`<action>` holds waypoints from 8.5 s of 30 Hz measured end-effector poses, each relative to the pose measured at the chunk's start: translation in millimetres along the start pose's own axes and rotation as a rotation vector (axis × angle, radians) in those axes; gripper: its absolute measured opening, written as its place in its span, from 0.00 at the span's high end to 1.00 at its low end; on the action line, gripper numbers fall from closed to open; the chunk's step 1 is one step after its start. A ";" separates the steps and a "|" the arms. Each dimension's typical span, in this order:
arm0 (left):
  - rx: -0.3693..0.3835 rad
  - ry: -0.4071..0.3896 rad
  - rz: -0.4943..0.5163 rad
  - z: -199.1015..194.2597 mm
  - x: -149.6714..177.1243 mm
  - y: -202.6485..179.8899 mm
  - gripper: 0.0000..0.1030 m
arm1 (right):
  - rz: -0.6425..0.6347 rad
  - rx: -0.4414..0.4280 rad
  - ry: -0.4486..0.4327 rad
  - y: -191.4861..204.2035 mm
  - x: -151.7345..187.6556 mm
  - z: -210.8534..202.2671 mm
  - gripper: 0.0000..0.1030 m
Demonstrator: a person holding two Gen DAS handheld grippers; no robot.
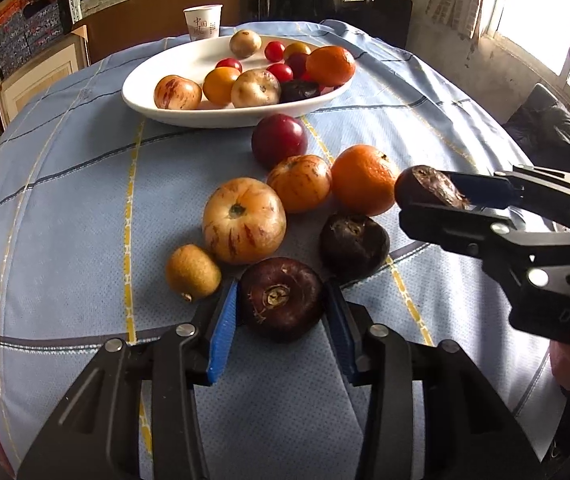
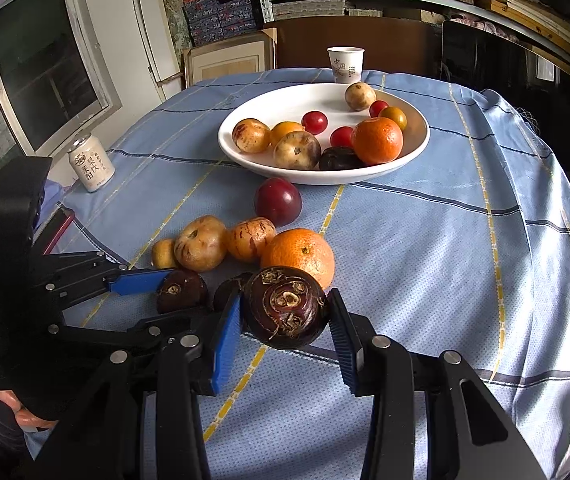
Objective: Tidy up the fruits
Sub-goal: 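Grasp a dark purple fruit with the right tool while the left tool grasps another dark fruit, then carry both dark fruits over the plate and open both tools to drop them, then move both open tools back from the plate toward the remaining fruits, then grasp a dark purple fruit with the right tool while the left tool grasps a small brown fruit, then carry both fruits over the plate and open both tools to drop them, then move both open tools back from the plate toward the remaining fruits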
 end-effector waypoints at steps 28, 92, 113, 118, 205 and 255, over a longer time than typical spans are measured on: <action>-0.053 -0.205 -0.137 -24.7 -153.3 70.0 0.59 | 0.064 0.045 -0.087 -47.1 -112.4 24.6 0.58; -0.172 -0.253 -0.346 -59.4 -18.9 92.0 0.08 | -0.129 -0.039 0.055 35.5 0.3 26.7 0.43; -0.114 -0.212 -0.200 -50.7 -15.6 77.9 0.08 | -0.121 -0.007 0.073 38.2 0.9 32.7 0.60; -0.046 -0.189 0.006 -44.8 -5.0 49.8 0.24 | -0.059 -0.045 0.020 22.5 -4.9 15.1 0.60; -0.135 -0.150 -0.267 -16.4 -37.9 78.7 0.05 | 0.010 0.033 -0.081 -30.7 -34.1 13.2 0.32; -0.184 -0.170 -0.260 -31.6 -26.1 76.8 0.05 | -0.119 0.066 0.013 -0.6 -14.4 48.4 0.28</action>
Point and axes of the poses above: each gripper's, at about its wrist camera, not at the fingertips, and z roughly the way its jaws point, y to its left, x to its underside, the point moved 1 cm from there along z, roughly the way its jaws point, and after that the axes turned 6 degrees about -z, right-handed, at the moved point
